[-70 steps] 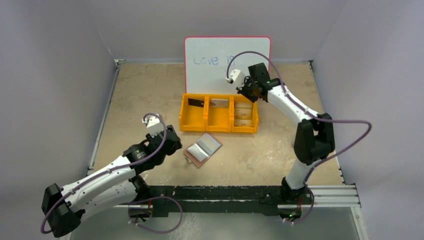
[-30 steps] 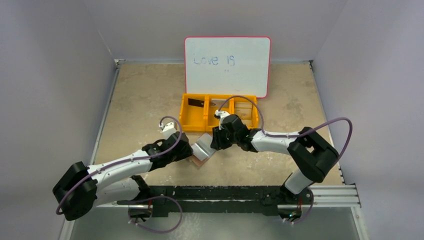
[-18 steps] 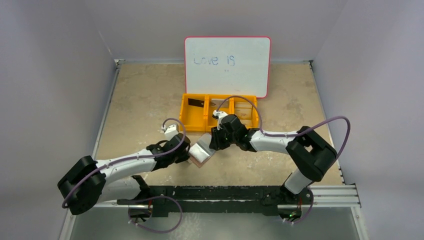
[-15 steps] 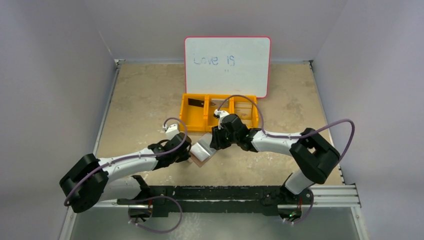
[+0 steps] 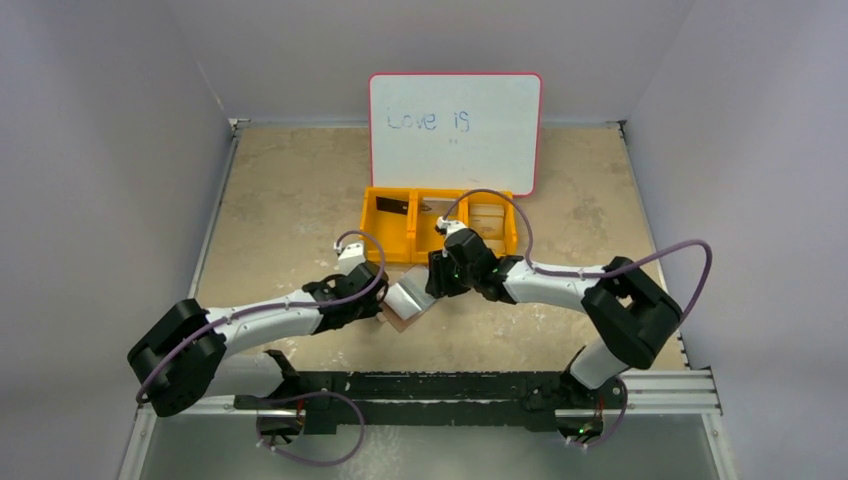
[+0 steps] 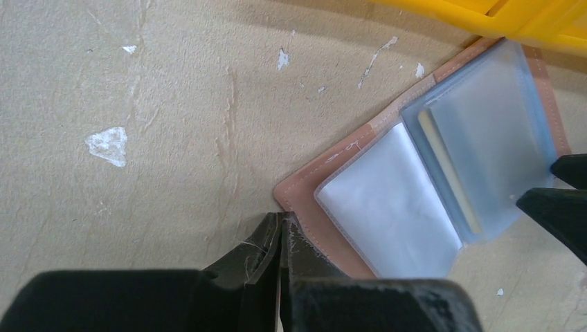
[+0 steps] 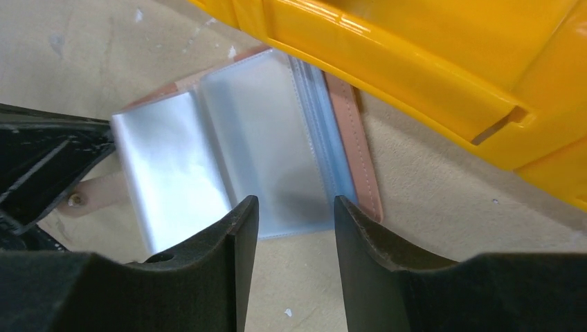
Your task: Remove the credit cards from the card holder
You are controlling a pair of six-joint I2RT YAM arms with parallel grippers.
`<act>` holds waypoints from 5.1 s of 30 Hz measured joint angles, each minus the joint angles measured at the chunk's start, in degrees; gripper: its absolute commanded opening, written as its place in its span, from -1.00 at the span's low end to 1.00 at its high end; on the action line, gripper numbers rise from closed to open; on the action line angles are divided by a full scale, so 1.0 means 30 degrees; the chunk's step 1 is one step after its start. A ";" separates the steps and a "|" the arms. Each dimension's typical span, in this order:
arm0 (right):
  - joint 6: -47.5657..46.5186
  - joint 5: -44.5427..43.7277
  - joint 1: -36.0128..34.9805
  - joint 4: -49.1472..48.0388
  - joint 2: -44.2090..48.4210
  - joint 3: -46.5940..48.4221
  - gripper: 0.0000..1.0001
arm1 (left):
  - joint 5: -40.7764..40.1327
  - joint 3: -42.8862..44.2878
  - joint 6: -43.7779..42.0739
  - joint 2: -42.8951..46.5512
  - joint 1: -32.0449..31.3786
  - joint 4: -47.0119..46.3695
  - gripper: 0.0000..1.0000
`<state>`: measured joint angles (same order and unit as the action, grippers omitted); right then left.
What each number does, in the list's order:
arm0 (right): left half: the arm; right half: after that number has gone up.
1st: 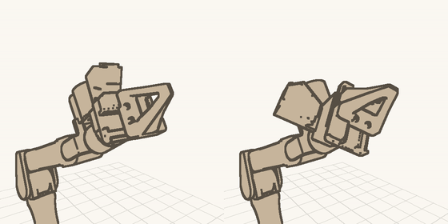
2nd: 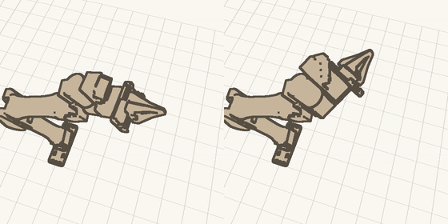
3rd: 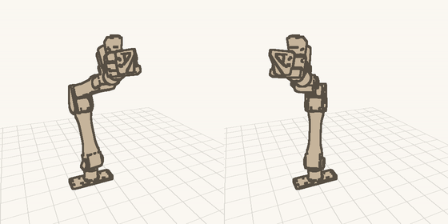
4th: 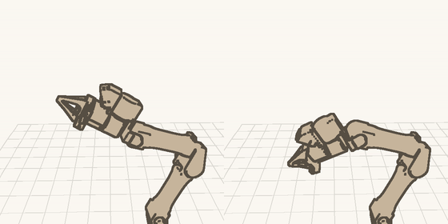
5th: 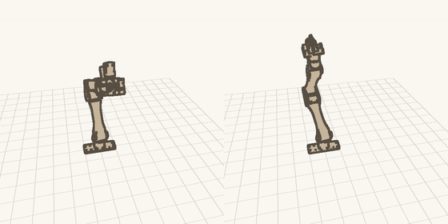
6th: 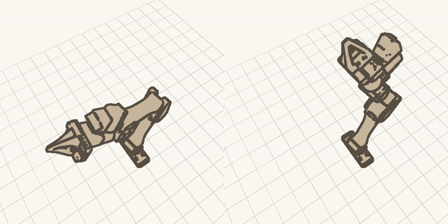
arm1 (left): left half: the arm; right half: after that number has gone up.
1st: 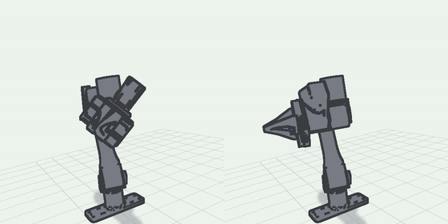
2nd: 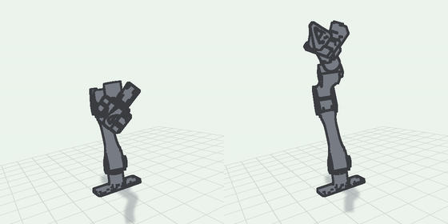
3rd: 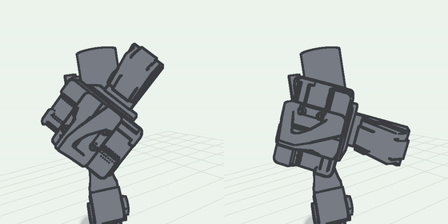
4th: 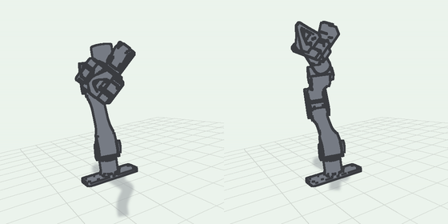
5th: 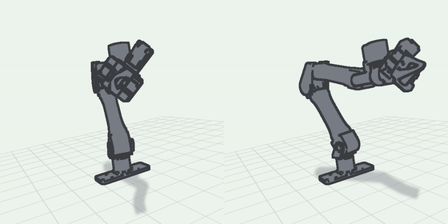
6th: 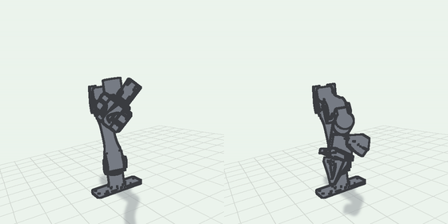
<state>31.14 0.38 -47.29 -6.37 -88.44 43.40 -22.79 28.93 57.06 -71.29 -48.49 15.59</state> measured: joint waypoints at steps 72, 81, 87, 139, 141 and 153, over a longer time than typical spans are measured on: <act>-0.2470 0.3060 -0.1209 0.1872 -0.2659 0.4284 0.30 | -0.1027 0.0634 -0.0321 0.0197 0.0015 0.0976 -1.00; -0.2739 0.4809 -0.2142 0.1064 -0.3606 0.4634 -0.05 | -0.2907 0.0022 0.1727 0.4575 0.0022 0.1851 -0.76; -0.2506 0.6098 -0.2106 0.0321 -0.3483 0.4590 -0.01 | -0.3985 -0.0058 0.2812 0.6615 0.0015 0.3279 -0.51; -0.2994 0.4328 0.2164 -0.0401 -0.4146 0.2856 -0.52 | 0.2047 -0.2011 0.6295 -0.2178 0.0022 -0.9551 -0.49; -0.3009 0.4167 0.2091 -0.0415 -0.4146 0.2849 -0.62 | 0.2047 -0.2040 0.6295 -0.2310 0.0022 -0.9755 -0.54; -0.2761 0.3512 0.1821 -0.1166 -0.4109 0.2463 -0.77 | 0.1967 -0.2324 0.6331 -0.2339 0.0022 -1.0163 -0.51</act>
<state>22.85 10.92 -41.82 -9.87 -100.77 50.78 -16.88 21.96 76.05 -78.30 -48.42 -14.90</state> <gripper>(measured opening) 0.151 0.208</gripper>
